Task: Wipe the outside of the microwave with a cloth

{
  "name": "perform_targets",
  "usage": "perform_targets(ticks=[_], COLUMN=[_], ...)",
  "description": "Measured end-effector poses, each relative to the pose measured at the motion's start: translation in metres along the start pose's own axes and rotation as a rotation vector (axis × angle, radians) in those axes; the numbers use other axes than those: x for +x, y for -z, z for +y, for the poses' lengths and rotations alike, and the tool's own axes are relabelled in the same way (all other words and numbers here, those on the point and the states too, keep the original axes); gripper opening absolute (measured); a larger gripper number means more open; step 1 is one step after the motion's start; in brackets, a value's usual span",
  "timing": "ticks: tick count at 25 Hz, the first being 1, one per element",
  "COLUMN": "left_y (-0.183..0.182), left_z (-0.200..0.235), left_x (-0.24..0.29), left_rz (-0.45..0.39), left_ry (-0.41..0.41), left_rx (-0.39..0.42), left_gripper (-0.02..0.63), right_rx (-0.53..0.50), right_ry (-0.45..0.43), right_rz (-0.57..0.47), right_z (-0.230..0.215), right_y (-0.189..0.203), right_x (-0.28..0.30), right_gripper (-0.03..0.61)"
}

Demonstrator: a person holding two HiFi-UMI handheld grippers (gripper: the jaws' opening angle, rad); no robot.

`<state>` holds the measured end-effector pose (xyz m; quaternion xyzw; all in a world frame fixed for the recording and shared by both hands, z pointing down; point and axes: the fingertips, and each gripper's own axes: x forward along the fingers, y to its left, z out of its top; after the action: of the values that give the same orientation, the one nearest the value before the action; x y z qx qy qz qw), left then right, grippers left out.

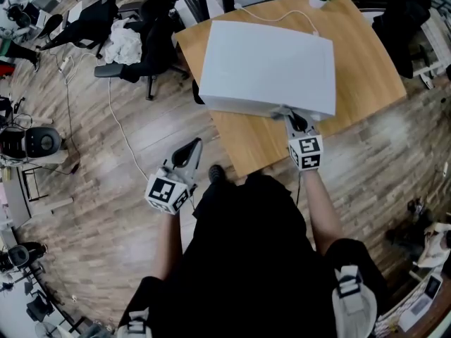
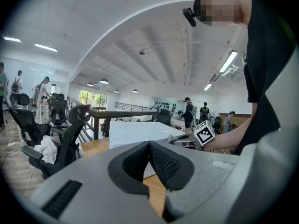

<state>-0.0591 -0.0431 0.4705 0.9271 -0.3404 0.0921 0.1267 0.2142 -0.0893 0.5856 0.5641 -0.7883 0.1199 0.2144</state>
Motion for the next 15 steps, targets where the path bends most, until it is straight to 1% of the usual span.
perform_targets(ticks=[15], left_y=[-0.004], left_z=[0.043], left_x=[-0.016], left_rz=[-0.004], left_ry=[0.02], left_rx=[0.001], left_gripper=[0.002], right_rx=[0.025], right_ry=[0.018], right_rz=[0.01], right_z=[0.032], right_y=[-0.011], right_x=[0.025], right_gripper=[0.017])
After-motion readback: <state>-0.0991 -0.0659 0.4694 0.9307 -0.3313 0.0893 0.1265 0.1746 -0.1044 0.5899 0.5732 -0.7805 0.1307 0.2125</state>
